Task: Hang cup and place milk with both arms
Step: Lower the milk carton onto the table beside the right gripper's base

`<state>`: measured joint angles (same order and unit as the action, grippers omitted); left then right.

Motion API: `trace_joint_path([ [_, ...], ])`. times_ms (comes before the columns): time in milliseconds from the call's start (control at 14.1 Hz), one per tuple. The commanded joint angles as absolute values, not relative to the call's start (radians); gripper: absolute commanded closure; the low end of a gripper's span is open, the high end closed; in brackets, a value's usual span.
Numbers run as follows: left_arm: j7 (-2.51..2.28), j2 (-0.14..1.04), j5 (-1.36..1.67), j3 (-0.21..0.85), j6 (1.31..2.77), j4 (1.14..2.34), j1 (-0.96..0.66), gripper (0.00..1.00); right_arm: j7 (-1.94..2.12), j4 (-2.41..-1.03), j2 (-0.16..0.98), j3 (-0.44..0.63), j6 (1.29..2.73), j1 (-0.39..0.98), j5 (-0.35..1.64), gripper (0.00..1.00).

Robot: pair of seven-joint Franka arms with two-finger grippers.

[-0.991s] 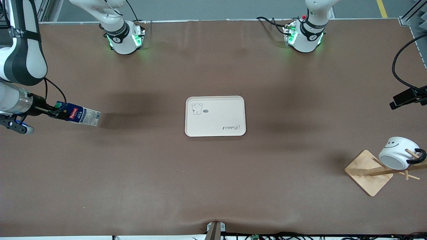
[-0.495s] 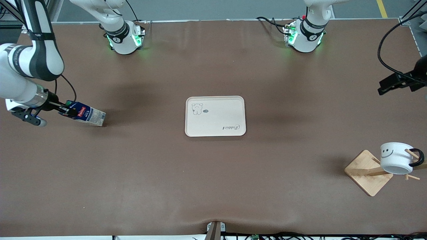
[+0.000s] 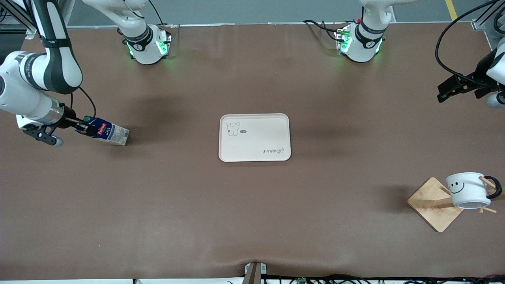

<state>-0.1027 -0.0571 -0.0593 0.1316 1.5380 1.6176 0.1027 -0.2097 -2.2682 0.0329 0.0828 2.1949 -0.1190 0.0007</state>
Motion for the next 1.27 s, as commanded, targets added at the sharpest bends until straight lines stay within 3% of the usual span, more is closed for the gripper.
trace_joint_path([
  [0, -0.109, -0.084, -0.037, 0.123, 1.557, 1.651, 0.095, 0.00, -0.181, -2.296, -0.002, 0.066, 2.184, -0.133, -0.009, 0.44],
  [71, -0.109, -0.086, -0.037, 0.123, 1.554, 1.651, 0.097, 0.00, -0.179, -2.296, -0.002, 0.066, 2.183, -0.129, -0.009, 0.35],
  [212, -0.104, -0.089, -0.037, 0.123, 1.537, 1.652, 0.101, 0.00, -0.179, -2.298, 0.002, 0.066, 2.183, -0.129, -0.009, 0.27],
  [637, -0.104, -0.117, -0.037, 0.124, 1.537, 1.677, 0.100, 0.00, -0.179, -2.301, 0.002, 0.063, 2.183, -0.126, -0.009, 0.25],
  [778, -0.104, -0.117, -0.037, 0.124, 1.537, 1.678, 0.100, 0.00, -0.179, -2.293, -0.003, 0.063, 2.184, -0.121, -0.009, 0.17],
  [1061, -0.104, -0.117, -0.037, 0.123, 1.537, 1.680, 0.101, 0.00, -0.178, -2.280, -0.008, 0.060, 2.186, -0.118, -0.008, 0.14],
  [1203, -0.104, -0.117, -0.037, 0.123, 1.537, 1.680, 0.100, 0.00, -0.178, -2.266, -0.009, 0.058, 2.184, -0.117, -0.008, 0.07],
])
